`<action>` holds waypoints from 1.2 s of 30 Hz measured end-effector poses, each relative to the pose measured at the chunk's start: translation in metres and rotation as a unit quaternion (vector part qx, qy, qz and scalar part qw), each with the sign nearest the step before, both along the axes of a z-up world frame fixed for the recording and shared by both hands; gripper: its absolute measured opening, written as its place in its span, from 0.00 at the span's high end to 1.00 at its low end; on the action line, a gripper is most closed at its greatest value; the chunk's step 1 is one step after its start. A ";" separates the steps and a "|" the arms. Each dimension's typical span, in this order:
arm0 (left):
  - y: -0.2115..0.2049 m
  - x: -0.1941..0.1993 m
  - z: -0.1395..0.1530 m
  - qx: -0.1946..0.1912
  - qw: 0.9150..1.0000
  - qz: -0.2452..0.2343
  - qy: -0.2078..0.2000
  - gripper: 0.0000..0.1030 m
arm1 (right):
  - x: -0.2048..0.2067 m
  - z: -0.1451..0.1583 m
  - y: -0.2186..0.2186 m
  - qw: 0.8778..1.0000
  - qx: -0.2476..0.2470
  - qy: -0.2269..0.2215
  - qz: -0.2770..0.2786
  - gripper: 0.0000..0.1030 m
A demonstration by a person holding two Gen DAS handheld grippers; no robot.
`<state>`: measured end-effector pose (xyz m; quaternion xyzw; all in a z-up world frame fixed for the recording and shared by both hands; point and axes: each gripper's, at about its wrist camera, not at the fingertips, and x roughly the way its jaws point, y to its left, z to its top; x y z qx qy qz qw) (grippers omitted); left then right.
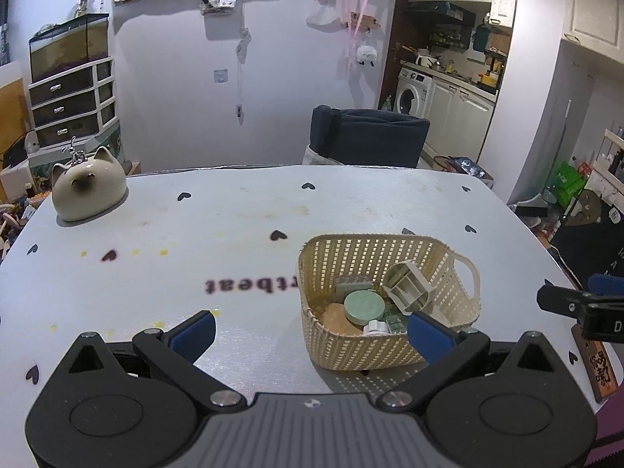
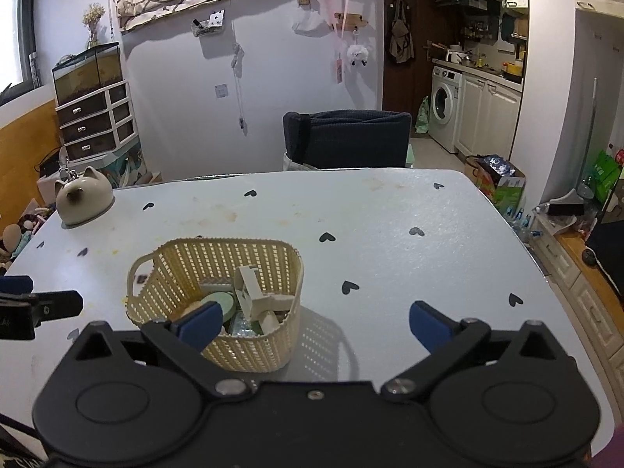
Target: Organize rigid objects
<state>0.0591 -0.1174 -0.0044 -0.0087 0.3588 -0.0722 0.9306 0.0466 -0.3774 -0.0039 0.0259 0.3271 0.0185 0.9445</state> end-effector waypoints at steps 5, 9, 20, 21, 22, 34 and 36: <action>0.000 0.001 0.000 0.005 1.000 0.001 -0.001 0.00 | 0.001 0.000 0.001 1.000 0.000 0.001 0.000 0.00; -0.001 0.002 0.001 0.008 1.000 0.000 -0.004 0.00 | 0.001 0.000 0.001 1.000 0.000 0.002 0.001 0.00; 0.000 0.005 0.001 0.008 1.000 0.002 -0.002 0.00 | 0.005 -0.001 0.005 1.000 -0.002 0.004 0.003 0.00; 0.000 0.005 0.001 0.008 1.000 0.002 -0.002 0.00 | 0.006 -0.001 0.005 1.000 -0.003 0.005 0.004 0.00; 0.000 0.006 0.001 0.008 1.000 0.002 -0.002 0.00 | 0.005 -0.001 0.005 1.000 -0.002 0.005 0.004 0.00; 0.001 0.011 0.000 0.007 1.000 0.005 0.002 0.00 | 0.008 -0.003 0.005 1.000 -0.003 0.007 0.006 0.00; 0.001 0.011 0.000 0.008 1.000 0.005 0.002 0.00 | 0.009 -0.004 0.005 1.000 -0.003 0.007 0.007 0.00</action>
